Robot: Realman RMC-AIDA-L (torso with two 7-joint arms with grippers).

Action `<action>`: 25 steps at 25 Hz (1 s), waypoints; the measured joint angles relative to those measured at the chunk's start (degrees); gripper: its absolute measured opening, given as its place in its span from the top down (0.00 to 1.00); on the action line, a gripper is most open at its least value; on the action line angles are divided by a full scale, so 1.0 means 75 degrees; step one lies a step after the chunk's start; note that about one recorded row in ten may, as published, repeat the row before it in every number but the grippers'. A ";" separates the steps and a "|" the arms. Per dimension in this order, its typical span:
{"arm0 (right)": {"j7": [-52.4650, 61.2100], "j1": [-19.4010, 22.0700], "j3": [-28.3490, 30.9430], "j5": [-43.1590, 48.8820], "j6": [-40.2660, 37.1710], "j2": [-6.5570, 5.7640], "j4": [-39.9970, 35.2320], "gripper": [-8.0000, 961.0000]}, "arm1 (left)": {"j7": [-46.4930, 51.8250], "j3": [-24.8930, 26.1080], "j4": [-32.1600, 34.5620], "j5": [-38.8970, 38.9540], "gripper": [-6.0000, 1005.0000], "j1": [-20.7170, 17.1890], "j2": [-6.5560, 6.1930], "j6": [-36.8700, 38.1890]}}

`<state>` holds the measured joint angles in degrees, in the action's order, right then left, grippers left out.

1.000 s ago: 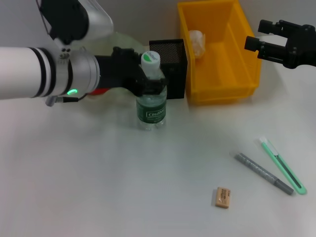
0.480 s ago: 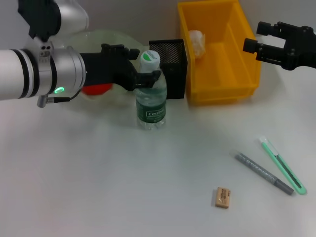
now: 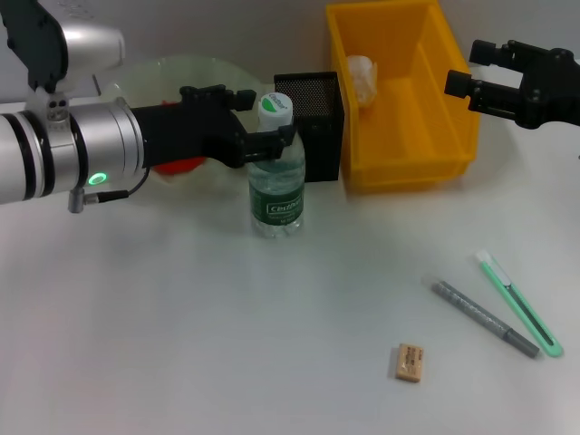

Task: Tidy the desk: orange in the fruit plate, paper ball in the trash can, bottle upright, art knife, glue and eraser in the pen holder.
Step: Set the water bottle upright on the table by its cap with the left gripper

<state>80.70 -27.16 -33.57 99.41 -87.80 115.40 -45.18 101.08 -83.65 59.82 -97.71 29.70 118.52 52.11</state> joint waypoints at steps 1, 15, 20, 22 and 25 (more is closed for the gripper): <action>0.0001 -0.0004 0.0000 0.0000 -0.0001 0.0000 0.0000 0.26 | -0.0036 0.0003 -0.0003 0.0068 0.26 -0.0014 -0.0002 0.0058; -0.0022 0.0001 0.0000 -0.0001 0.0000 0.0000 0.0037 0.26 | -0.0726 0.0010 -0.0597 0.0918 0.27 0.0062 0.0026 0.0058; -0.0038 0.0001 0.0000 -0.0001 0.0002 0.0000 0.0031 0.26 | -0.0843 0.0009 -0.0753 0.0952 0.27 0.0175 0.0040 -0.0018; -0.0040 0.0000 0.0000 -0.0001 0.0004 0.0000 0.0032 0.26 | -0.0967 0.0009 -0.0845 0.1077 0.27 0.0200 0.0044 -0.0037; -0.0042 0.0001 0.0000 -0.0001 0.0010 0.0000 0.0034 0.26 | -0.1203 0.0009 -0.0981 0.1336 0.27 0.0229 0.0034 -0.0045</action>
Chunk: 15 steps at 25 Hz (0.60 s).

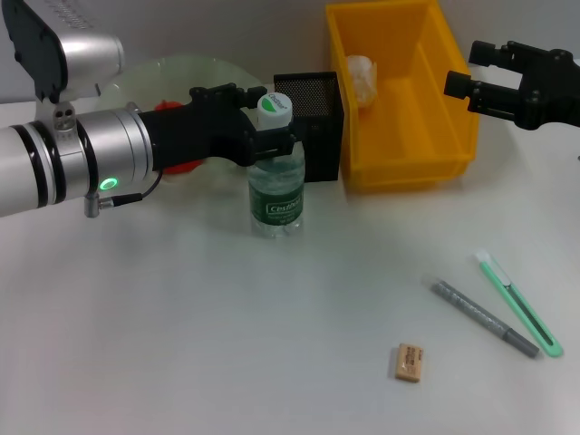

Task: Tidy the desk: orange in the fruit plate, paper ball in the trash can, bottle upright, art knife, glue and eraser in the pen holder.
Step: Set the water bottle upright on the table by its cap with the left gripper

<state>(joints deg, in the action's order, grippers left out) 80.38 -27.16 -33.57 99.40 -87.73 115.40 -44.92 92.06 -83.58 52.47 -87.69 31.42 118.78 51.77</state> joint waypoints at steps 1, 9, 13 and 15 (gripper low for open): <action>0.0000 0.0000 -0.0001 0.0000 0.0001 0.0000 -0.0001 0.26 | 0.0000 0.0000 0.0000 0.0000 0.27 0.0000 0.0000 0.0000; -0.0005 0.0000 0.0000 0.0000 0.0003 0.0001 0.0002 0.26 | -0.0075 -0.0001 -0.0052 0.0081 0.27 0.0030 -0.0009 0.0002; -0.0007 0.0000 0.0000 0.0000 0.0003 0.0000 0.0002 0.26 | -0.0097 -0.0031 -0.0113 0.0089 0.32 0.0082 -0.0016 0.0039; -0.0007 0.0000 -0.0001 0.0000 0.0003 0.0000 0.0002 0.26 | -0.0115 -0.0037 -0.0114 0.0090 0.32 0.0077 -0.0016 0.0042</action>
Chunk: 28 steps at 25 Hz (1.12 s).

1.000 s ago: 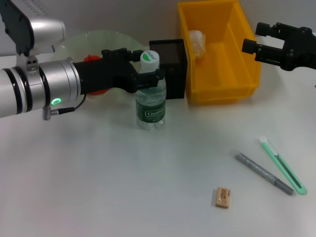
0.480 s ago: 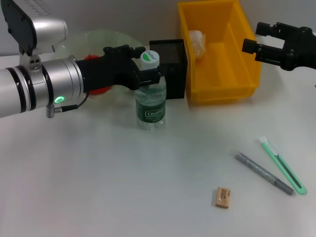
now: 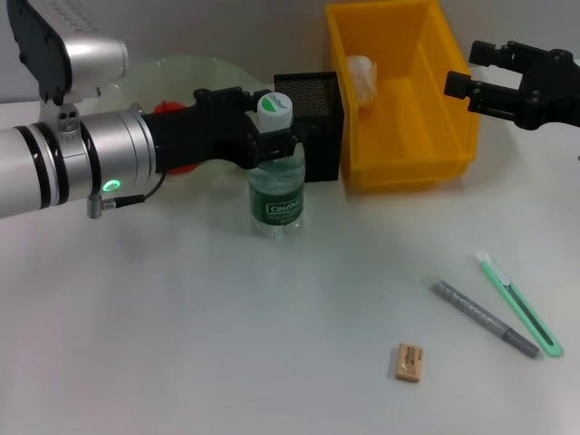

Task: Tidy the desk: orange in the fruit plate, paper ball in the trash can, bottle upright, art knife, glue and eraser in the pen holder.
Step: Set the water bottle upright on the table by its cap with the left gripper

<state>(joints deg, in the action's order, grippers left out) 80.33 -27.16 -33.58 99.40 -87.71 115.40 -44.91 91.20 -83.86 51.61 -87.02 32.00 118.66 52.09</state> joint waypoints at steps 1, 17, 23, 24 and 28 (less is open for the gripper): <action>0.0000 0.0000 0.0000 0.0000 0.0000 0.0000 0.0001 0.26 | 0.0000 0.0000 0.0000 0.0000 0.32 0.0000 0.0000 0.0000; -0.0012 0.0000 0.0000 0.0003 0.0082 0.0000 0.0023 0.26 | -0.0563 -0.0051 -0.0311 0.0562 0.51 0.0061 0.0003 0.0042; -0.0012 -0.0005 0.0000 0.0007 0.0082 0.0000 0.0023 0.26 | -0.0570 -0.0015 -0.0391 0.0576 0.54 0.0077 -0.0001 0.0047; -0.0012 -0.0010 0.0000 0.0008 0.0082 0.0000 0.0023 0.26 | -0.0570 -0.0004 -0.0394 0.0575 0.54 0.0074 -0.0001 0.0048; -0.0012 -0.0020 -0.0007 0.0012 0.0081 0.0000 0.0023 0.26 | -0.0572 0.0019 -0.0397 0.0575 0.56 0.0065 -0.0001 0.0052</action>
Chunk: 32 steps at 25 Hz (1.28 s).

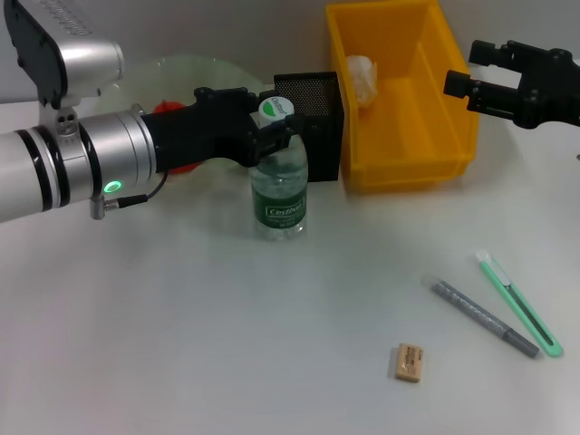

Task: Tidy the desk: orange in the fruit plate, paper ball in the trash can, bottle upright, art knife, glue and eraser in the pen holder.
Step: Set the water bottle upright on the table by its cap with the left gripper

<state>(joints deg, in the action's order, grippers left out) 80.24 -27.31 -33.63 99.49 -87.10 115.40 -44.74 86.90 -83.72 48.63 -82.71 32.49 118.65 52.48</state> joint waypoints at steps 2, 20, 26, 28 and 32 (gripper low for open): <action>0.0000 -0.0002 -0.0002 0.0000 0.0000 0.0000 0.0000 0.26 | -0.0003 0.0007 -0.0003 0.0000 0.56 -0.0003 -0.0001 0.0017; 0.0000 -0.0003 -0.0004 0.0000 -0.0001 0.0000 -0.0003 0.26 | 0.0032 0.0279 0.0456 -0.0076 0.57 -0.0115 -0.0071 0.0423; 0.0001 -0.0003 -0.0004 0.0000 0.0000 0.0000 0.0000 0.26 | 0.0019 0.0530 0.0467 -0.0281 0.57 -0.0118 -0.0083 0.0450; 0.0011 -0.0003 -0.0004 0.0000 0.0000 0.0000 0.0000 0.26 | 0.0063 0.0636 0.0479 -0.0505 0.57 -0.0127 -0.0092 0.0483; 0.0023 -0.0003 -0.0004 0.0000 -0.0001 0.0000 0.0000 0.26 | 0.0092 0.0695 0.0551 -0.0657 0.57 -0.0146 -0.0122 0.0590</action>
<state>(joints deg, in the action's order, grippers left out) 80.41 -27.33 -33.66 99.49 -87.10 115.40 -44.73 87.60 -78.51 52.76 -87.63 31.39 117.73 56.90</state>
